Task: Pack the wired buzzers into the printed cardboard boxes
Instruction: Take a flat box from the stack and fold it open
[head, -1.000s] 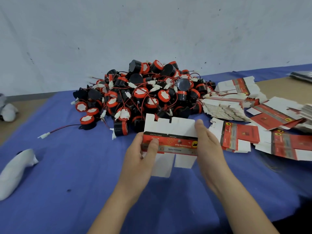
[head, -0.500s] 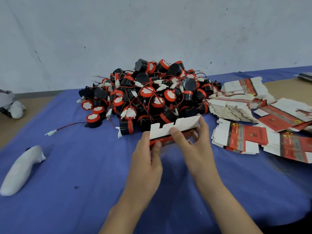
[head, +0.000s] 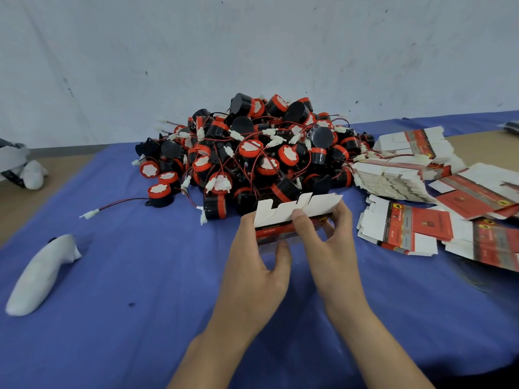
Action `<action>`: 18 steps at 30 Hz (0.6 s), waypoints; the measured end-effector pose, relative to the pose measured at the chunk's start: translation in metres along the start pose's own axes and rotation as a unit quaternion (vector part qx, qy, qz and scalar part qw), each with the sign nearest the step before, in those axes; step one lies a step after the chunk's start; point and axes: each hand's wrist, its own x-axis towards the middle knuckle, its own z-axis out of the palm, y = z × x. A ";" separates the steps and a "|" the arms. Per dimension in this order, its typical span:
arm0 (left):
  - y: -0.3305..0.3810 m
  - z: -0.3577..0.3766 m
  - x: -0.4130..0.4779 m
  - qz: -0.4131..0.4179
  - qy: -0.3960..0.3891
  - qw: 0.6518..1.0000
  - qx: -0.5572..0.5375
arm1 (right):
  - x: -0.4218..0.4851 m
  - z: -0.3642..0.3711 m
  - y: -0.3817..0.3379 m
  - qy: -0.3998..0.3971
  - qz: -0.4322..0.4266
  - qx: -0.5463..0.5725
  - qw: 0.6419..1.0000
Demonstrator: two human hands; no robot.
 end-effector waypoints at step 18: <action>-0.007 0.007 -0.001 -0.002 0.013 1.000 -0.002 | 0.001 -0.009 -0.005 -0.061 -0.023 -0.020 0.998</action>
